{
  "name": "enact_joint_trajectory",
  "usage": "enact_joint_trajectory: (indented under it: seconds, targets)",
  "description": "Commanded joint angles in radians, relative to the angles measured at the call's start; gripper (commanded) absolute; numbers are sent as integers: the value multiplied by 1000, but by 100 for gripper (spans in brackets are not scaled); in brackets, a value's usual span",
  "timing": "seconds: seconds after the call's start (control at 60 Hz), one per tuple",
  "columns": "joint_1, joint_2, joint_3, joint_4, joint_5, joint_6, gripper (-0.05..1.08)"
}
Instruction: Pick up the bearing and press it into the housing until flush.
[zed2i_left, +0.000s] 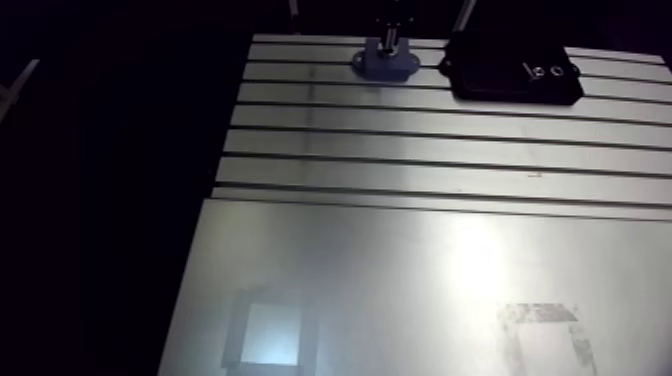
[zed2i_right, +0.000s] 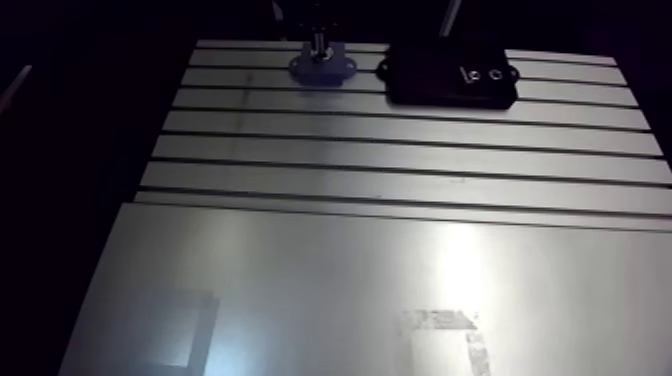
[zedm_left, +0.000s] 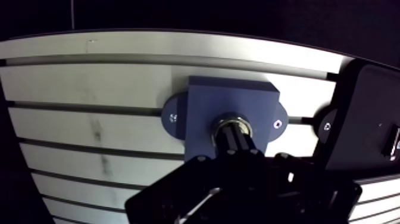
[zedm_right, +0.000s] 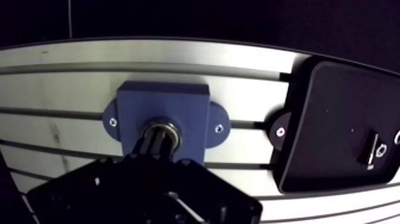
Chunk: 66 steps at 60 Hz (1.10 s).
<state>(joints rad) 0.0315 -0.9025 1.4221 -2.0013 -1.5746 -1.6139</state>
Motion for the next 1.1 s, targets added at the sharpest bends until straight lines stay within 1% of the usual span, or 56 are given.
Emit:
enact_joint_trajectory:
  seconds: [0.017, 0.5, 1.1]
  targets:
    - [0, 2, 1, -3, 1, -1, 108]
    - [-1, 3, 1, -3, -2, -2, 108]
    - [-1, 3, 8, -5, 0, -5, 108]
